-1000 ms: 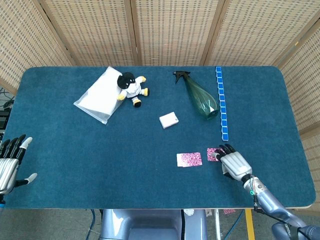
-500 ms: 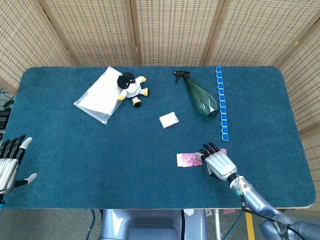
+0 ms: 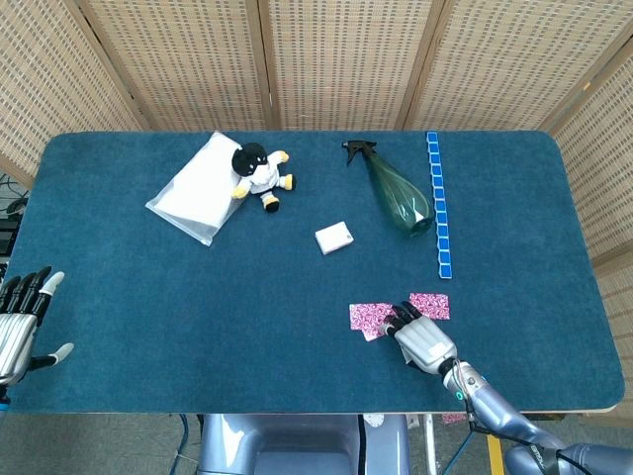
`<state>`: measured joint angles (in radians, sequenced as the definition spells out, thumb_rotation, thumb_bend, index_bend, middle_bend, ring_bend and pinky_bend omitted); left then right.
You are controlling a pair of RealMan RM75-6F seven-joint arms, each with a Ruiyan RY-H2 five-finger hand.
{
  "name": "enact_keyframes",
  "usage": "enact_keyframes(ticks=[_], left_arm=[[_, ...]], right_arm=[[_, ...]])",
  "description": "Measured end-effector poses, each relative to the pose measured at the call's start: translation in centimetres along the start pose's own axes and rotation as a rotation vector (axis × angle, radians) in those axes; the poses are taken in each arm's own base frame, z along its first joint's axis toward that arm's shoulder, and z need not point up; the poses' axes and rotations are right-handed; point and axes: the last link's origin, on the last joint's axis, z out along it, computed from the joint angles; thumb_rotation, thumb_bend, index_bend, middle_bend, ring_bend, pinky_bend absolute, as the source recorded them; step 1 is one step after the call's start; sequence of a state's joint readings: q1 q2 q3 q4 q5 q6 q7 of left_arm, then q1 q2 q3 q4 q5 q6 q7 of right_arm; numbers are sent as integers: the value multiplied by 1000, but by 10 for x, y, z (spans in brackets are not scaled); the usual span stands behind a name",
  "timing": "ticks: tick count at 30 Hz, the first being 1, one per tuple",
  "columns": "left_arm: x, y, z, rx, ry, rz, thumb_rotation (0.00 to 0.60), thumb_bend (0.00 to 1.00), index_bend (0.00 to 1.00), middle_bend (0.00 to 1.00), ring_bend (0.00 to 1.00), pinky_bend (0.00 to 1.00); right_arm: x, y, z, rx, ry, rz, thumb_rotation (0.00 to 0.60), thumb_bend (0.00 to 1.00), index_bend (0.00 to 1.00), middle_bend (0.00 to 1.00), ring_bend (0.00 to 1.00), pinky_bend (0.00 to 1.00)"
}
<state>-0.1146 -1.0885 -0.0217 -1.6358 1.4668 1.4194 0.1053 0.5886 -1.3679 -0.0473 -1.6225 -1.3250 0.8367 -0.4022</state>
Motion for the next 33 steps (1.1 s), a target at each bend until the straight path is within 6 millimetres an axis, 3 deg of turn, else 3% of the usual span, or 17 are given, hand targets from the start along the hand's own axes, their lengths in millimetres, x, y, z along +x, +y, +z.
enact_keyframes(ticks=[15, 19, 20, 22, 24, 25, 29, 33], left_arm=[[0, 0, 0, 3, 2, 2, 600, 16, 0, 0, 0, 0], [0, 0, 0, 2, 1, 2, 600, 16, 0, 0, 0, 0], [0, 0, 0, 2, 1, 2, 600, 15, 0, 0, 0, 0], [0, 0, 0, -1, -1, 3, 600, 12, 0, 0, 0, 0], [0, 0, 0, -3, -2, 4, 600, 7, 0, 0, 0, 0], [0, 0, 0, -4, -2, 4, 600, 5, 0, 0, 0, 0], [0, 0, 0, -4, -4, 5, 600, 3, 0, 0, 0, 0], [0, 0, 0, -6, -7, 4, 600, 0, 0, 0, 0, 0]], right_arm=[[-17, -17, -42, 94, -85, -79, 600, 1000, 209, 163, 0, 0], [-12, -21, -47, 108, -44, -81, 600, 999, 209, 50, 0, 0], [-9, -21, -47, 110, -26, -78, 600, 958, 209, 18, 0, 0], [-2, -21, -47, 107, 30, -65, 600, 778, 209, 1, 0, 0], [7, -19, -45, 96, 104, -38, 600, 521, 209, 0, 0, 0], [11, -18, -43, 90, 138, -21, 600, 456, 209, 0, 0, 0], [29, -9, -31, 54, 248, 44, 600, 392, 209, 0, 0, 0], [36, -5, -19, 8, 258, 90, 600, 372, 209, 0, 0, 0]])
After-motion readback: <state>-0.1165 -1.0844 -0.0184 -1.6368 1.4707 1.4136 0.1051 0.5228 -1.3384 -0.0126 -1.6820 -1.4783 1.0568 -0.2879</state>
